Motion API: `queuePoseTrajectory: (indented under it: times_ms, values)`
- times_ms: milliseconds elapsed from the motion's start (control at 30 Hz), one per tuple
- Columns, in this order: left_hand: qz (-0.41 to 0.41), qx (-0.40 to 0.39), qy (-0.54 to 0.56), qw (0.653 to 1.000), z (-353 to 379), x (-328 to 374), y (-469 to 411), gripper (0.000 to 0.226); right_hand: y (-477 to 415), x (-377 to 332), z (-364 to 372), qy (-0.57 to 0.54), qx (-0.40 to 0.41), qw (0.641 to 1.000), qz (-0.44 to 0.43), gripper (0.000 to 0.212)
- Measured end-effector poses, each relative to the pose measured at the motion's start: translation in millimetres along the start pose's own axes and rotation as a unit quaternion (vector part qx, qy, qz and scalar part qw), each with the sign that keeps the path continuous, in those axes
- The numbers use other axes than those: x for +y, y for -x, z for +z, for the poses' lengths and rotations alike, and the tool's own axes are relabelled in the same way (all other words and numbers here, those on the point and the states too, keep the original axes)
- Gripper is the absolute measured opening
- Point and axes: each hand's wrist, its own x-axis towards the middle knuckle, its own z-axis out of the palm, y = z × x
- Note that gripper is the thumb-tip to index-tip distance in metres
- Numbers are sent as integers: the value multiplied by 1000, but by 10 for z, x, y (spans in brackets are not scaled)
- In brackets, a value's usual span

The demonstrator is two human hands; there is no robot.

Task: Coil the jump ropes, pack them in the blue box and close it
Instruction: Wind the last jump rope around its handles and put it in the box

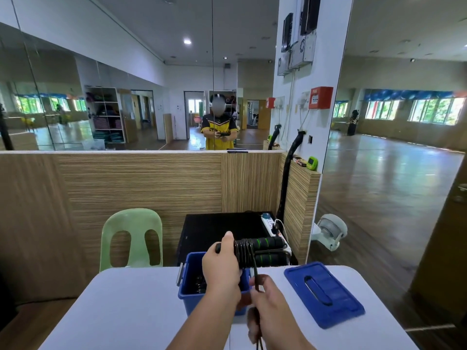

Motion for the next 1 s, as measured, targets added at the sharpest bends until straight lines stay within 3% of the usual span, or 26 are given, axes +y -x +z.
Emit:
queuePoseTrajectory:
  times_ms: [167, 300, 500, 667, 767, 1000]
  values:
    - [-7, -18, 25, 1000, 45, 94, 72, 42, -167, 133, -142, -91, 17, 992, 90, 32]
    - [-32, -27, 31, 999, 35, 82, 73, 40, -219, 202, -242, -190, 3, 978, 91, 41]
    - [-35, -32, 36, 998, 16, 123, 41, 39, -150, 315, -264, 8, 19, 996, -83, 31]
    - [-38, -29, 31, 998, -6, 116, 37, 39, -74, 403, -178, 11, 105, 977, -185, 30]
    - [-40, -7, 24, 999, -48, 142, -5, 38, -64, 478, -172, 50, 108, 971, -207, 38]
    - [-85, -25, 51, 995, -22, 56, 88, 41, -75, 528, -199, 138, 59, 970, -193, 28]
